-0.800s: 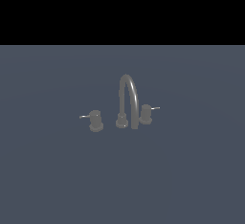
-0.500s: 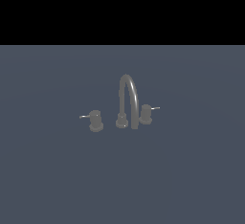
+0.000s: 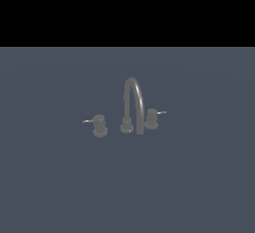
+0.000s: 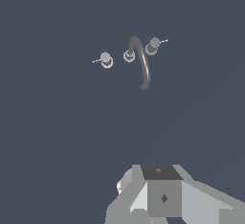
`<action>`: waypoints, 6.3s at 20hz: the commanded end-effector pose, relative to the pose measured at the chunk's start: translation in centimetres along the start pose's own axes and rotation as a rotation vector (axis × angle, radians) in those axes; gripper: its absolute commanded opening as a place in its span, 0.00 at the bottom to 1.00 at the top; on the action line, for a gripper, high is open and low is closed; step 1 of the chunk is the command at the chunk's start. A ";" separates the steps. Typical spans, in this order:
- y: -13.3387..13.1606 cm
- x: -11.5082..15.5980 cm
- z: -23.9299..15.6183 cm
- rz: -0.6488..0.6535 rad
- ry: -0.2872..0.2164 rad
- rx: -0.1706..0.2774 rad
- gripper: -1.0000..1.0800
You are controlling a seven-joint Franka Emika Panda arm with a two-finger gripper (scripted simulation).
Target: Turn on the faucet by rotating a designated handle.
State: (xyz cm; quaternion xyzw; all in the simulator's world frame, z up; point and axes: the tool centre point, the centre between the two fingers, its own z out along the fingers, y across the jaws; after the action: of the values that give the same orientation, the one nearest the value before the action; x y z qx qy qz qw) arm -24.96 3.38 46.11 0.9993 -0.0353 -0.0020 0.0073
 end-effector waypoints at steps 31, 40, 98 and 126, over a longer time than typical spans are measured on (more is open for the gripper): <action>-10.7 9.8 20.8 0.670 -0.007 0.016 0.00; -12.1 13.1 25.6 0.823 -0.009 0.020 0.00; -12.0 19.2 39.6 1.288 -0.003 0.020 0.00; -5.1 17.9 39.7 1.275 -0.008 0.017 0.00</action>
State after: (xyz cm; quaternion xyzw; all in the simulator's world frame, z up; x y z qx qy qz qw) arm -8.03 10.81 6.24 0.8018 -0.5976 -0.0065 -0.0048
